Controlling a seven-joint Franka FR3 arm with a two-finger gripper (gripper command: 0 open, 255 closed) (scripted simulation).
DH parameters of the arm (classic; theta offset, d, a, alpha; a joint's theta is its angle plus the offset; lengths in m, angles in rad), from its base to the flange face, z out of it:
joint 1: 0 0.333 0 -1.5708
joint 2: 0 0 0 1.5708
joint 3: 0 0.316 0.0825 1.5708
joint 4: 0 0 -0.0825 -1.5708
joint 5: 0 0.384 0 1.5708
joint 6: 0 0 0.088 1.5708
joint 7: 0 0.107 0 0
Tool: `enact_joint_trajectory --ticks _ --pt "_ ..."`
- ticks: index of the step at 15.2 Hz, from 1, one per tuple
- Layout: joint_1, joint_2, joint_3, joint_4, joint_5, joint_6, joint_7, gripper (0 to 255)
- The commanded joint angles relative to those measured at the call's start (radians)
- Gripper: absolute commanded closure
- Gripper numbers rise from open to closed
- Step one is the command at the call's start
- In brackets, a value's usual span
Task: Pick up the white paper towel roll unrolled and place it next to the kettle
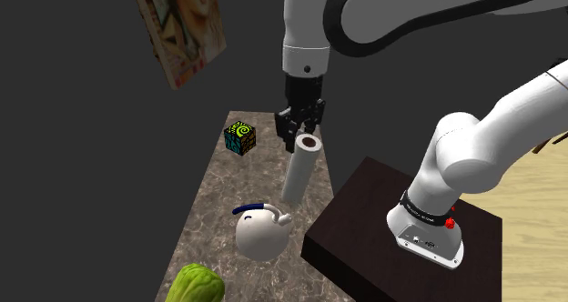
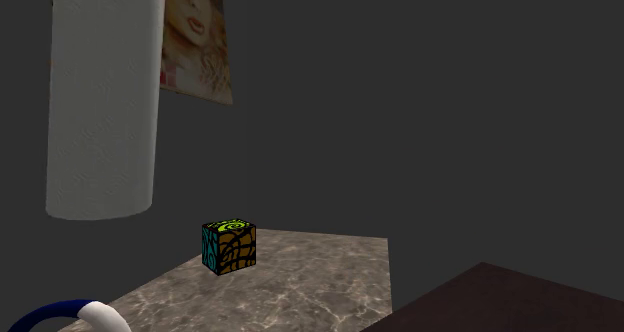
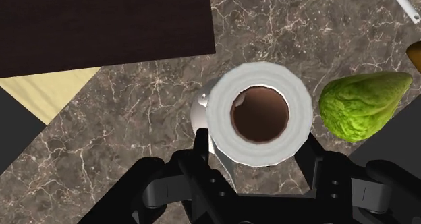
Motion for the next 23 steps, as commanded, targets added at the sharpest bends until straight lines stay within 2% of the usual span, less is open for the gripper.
enact_joint_trajectory --ticks 1,7,13,23 --pt "0.019 0.015 0.041 0.014 0.019 0.011 0.051 255" --pt "0.065 0.075 0.163 0.08 0.056 0.039 0.204 255" --pt "0.09 0.179 0.294 0.184 0.05 0.074 0.371 255" --pt "0.093 0.228 0.331 0.104 0.048 0.203 0.379 255"
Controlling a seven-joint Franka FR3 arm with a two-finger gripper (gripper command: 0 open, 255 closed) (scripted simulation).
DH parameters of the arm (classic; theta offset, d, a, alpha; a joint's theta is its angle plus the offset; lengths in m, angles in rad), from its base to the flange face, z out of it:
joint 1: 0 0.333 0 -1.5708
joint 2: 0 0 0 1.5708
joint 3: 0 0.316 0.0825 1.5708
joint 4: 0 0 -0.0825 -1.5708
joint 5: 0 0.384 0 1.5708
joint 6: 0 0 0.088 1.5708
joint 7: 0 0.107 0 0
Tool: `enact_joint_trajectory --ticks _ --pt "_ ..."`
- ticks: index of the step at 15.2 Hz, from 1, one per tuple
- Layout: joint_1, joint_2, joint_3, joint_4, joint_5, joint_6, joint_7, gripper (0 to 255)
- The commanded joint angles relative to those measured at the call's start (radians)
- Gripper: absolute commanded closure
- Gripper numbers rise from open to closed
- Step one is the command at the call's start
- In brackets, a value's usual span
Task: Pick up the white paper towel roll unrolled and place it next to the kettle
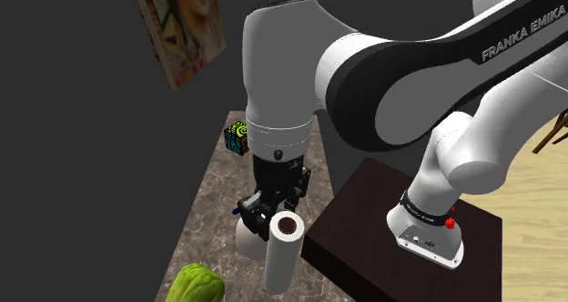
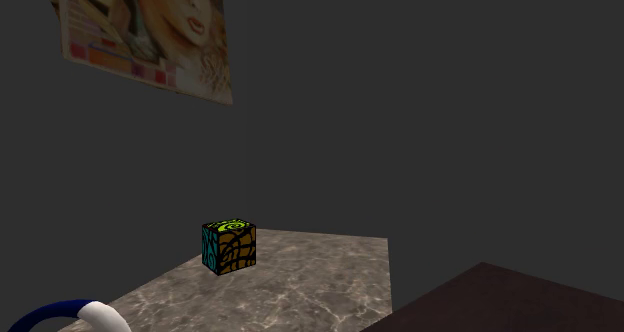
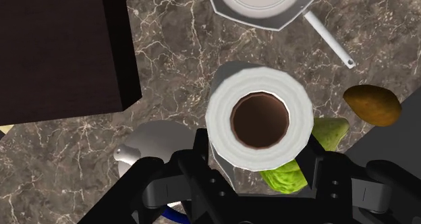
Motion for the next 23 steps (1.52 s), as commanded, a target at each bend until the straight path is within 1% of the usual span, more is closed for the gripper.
enact_joint_trajectory --ticks 1,13,23 --pt "0.0 0.01 0.006 -0.021 0.0 0.031 -0.002 255" --pt "-0.006 0.105 0.047 -0.115 -0.024 0.211 0.009 255" --pt "-0.017 0.221 0.076 -0.171 -0.085 0.368 0.045 255"
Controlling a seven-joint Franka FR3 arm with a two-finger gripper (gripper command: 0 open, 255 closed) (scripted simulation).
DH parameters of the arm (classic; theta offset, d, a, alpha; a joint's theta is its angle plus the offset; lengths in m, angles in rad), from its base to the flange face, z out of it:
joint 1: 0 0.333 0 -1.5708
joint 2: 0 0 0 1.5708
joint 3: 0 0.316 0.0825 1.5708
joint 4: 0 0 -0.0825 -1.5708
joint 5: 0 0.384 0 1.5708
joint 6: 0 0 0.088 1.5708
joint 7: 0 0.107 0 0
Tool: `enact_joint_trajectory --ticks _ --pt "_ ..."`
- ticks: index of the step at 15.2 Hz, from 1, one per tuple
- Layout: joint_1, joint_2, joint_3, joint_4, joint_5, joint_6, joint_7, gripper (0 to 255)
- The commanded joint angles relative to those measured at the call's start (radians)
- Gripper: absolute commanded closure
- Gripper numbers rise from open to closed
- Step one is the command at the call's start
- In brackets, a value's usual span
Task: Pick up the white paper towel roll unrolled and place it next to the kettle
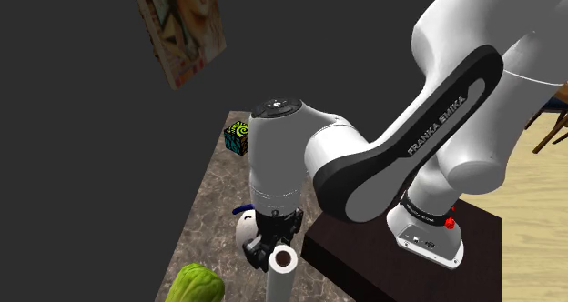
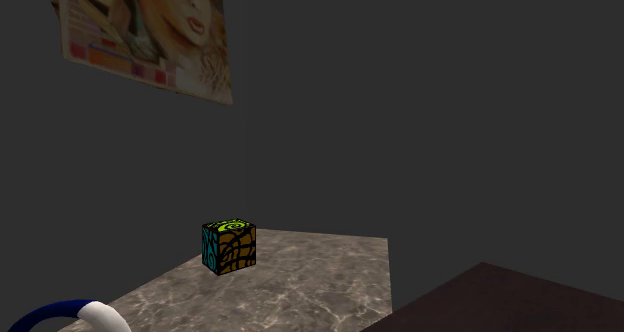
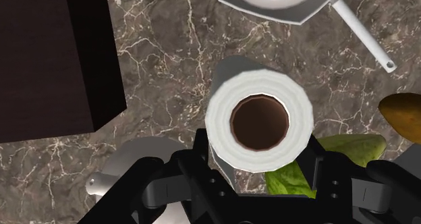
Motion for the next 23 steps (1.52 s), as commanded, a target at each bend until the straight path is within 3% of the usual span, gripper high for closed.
enact_joint_trajectory --ticks 1,11,20,23 --pt "-0.002 0.026 0.004 -0.013 -0.016 0.035 0.008 255" --pt "0.003 0.178 -0.005 -0.045 -0.149 0.192 0.092 255" --pt "0.055 0.322 -0.078 -0.05 -0.308 0.315 0.194 255" --pt "0.055 0.321 -0.079 -0.05 -0.308 0.315 0.194 255"
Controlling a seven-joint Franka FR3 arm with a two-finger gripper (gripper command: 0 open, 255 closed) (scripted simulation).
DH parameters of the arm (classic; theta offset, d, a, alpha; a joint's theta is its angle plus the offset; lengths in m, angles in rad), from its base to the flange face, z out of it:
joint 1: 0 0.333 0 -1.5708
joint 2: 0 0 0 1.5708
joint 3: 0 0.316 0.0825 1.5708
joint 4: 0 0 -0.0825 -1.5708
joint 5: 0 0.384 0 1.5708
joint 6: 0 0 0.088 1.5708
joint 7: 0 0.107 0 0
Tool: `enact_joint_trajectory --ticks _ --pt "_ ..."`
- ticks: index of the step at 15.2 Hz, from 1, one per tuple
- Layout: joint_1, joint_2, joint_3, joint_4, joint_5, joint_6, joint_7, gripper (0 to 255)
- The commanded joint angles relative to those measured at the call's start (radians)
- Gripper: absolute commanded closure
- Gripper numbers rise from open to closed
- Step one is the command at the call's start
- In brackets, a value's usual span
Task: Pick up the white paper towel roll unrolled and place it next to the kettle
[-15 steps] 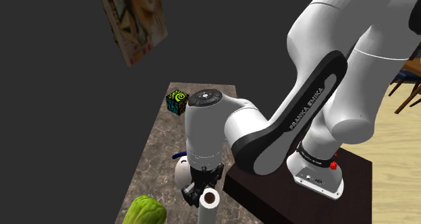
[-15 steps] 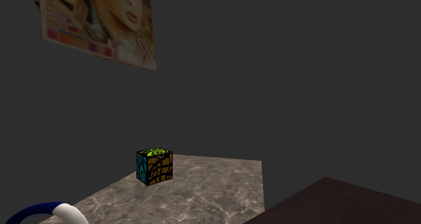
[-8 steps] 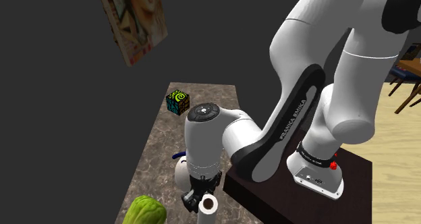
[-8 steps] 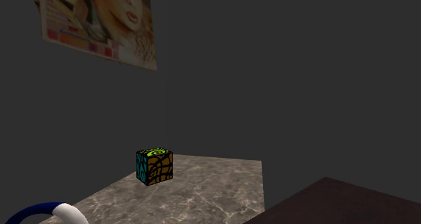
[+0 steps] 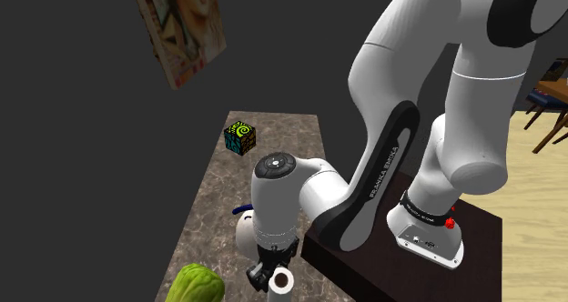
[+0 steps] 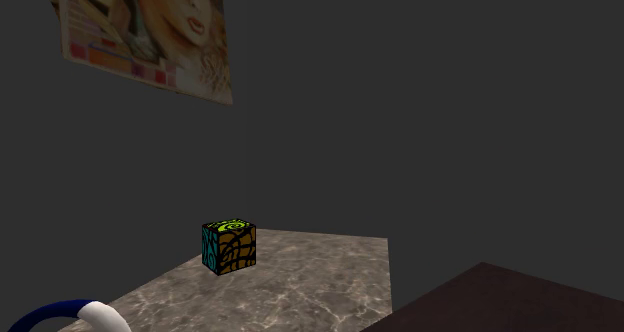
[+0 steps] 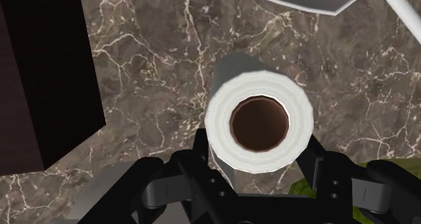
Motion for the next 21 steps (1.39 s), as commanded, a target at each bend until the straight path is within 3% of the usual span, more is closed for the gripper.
enact_joint_trajectory --ticks 1,4,5,10,14,21 --pt "0.001 0.002 -0.002 0.001 -0.003 0.001 0.002 255" --pt "0.001 0.002 -0.002 0.001 -0.003 0.001 0.002 255" --pt "0.001 0.002 -0.002 0.001 -0.003 0.001 0.002 0" --pt "0.001 0.002 -0.002 0.001 -0.003 0.001 0.002 0" --pt "-0.076 -0.153 0.086 0.004 0.168 -0.131 -0.121 0" --pt "-0.072 -0.153 0.081 0.004 0.169 -0.131 -0.121 0"
